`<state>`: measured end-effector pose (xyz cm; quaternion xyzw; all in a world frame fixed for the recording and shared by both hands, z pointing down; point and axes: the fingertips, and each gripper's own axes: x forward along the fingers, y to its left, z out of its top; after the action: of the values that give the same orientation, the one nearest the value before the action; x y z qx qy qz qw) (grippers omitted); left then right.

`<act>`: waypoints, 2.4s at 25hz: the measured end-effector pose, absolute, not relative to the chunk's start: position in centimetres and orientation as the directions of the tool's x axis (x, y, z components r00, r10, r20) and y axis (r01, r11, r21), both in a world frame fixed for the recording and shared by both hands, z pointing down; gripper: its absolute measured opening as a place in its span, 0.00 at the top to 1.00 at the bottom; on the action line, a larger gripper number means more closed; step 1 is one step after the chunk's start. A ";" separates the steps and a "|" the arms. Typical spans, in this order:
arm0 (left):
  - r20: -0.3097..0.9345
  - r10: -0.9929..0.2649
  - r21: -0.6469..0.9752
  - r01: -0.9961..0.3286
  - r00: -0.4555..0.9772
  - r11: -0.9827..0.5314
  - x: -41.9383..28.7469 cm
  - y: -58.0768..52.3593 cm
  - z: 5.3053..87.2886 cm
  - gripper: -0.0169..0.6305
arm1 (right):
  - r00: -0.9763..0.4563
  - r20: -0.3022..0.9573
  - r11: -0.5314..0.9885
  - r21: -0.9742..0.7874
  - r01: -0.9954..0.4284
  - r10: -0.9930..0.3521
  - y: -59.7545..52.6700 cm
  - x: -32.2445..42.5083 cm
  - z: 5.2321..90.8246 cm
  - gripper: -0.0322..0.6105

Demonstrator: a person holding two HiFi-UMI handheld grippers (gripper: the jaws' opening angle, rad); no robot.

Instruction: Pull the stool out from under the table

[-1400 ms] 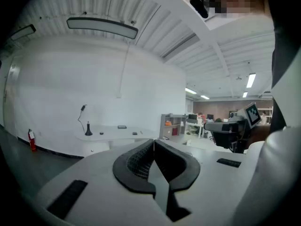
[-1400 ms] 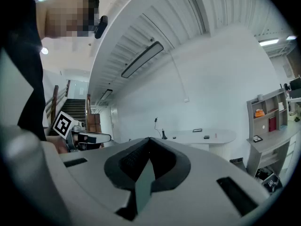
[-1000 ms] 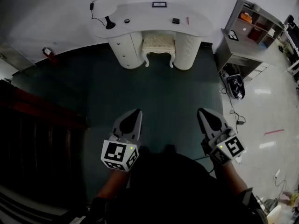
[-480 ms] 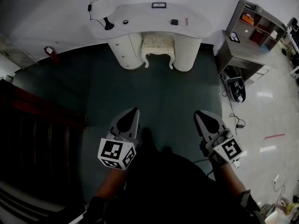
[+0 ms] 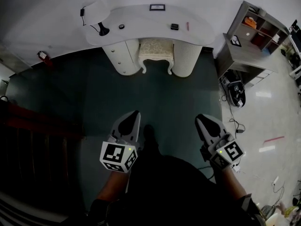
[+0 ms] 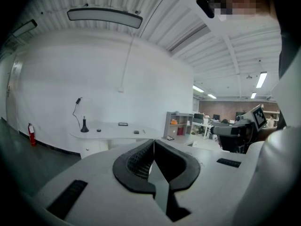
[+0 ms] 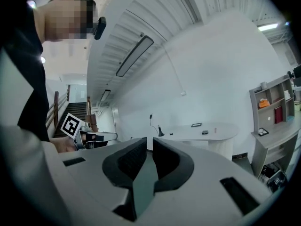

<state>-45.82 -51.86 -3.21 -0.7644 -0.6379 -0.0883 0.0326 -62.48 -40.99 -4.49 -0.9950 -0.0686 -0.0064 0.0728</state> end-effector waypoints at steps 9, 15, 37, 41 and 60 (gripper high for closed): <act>0.192 0.972 0.098 0.983 0.136 -0.157 -33.4 -45.1 -3.1 0.95 | 0.993 0.048 -0.982 -0.151 0.115 0.109 -34.4 -48.1 -5.9 0.92; 0.208 0.971 0.054 0.990 0.120 -0.133 -26.1 -41.2 -3.9 0.95 | 0.992 0.038 -0.981 -0.145 0.128 0.123 -29.7 -40.7 -7.6 0.92; 0.297 0.937 0.106 0.970 0.181 -0.221 -15.9 -21.4 -0.9 0.95 | 0.998 0.065 -0.974 -0.227 0.012 -0.003 -8.3 -28.2 -3.9 0.92; 0.294 0.943 0.124 0.972 0.158 -0.201 -13.7 -19.5 1.2 0.95 | 0.995 0.099 -0.974 -0.228 0.016 -0.007 -7.6 -25.4 -2.4 0.92; 0.247 0.965 0.084 0.990 0.093 -0.117 -3.0 -14.9 14.3 0.95 | 0.983 0.113 -0.975 -0.155 0.160 0.143 -4.4 -16.9 10.3 0.92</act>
<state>-3.04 -14.89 14.27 -0.7374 -0.6625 -0.1210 0.0514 -16.91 -4.38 10.27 -0.9924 -0.0762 -0.0509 0.0820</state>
